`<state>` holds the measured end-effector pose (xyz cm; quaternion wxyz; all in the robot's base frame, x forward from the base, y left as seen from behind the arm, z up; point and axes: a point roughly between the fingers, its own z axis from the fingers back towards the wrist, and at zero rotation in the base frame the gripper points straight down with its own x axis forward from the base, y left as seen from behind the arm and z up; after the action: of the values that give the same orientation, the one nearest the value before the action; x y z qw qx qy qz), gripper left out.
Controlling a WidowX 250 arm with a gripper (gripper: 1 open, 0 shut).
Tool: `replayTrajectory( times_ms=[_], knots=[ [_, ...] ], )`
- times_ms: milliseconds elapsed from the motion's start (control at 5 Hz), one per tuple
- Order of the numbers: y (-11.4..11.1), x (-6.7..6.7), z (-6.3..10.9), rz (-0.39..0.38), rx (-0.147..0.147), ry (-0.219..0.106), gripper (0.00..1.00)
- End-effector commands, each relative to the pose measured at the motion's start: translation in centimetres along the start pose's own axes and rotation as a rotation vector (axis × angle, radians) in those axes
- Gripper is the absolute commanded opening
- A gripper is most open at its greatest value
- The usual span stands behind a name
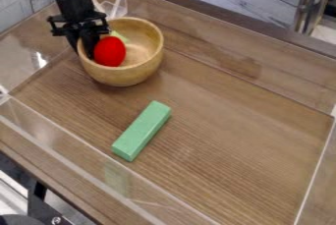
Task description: Move the red fruit to the left
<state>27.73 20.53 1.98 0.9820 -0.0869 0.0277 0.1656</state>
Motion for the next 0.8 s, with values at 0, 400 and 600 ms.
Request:
replayTrajectory(
  times_ms=[0,400,600],
  knots=[
    [0.0,-1.9,-1.3,0.056,0.018,0.055,1.00],
    [1.7,-3.0,-0.7,0.021,0.020,0.083,1.00],
    [1.2,-3.3,-0.7,0.027,0.017,0.089,1.00]
  ],
)
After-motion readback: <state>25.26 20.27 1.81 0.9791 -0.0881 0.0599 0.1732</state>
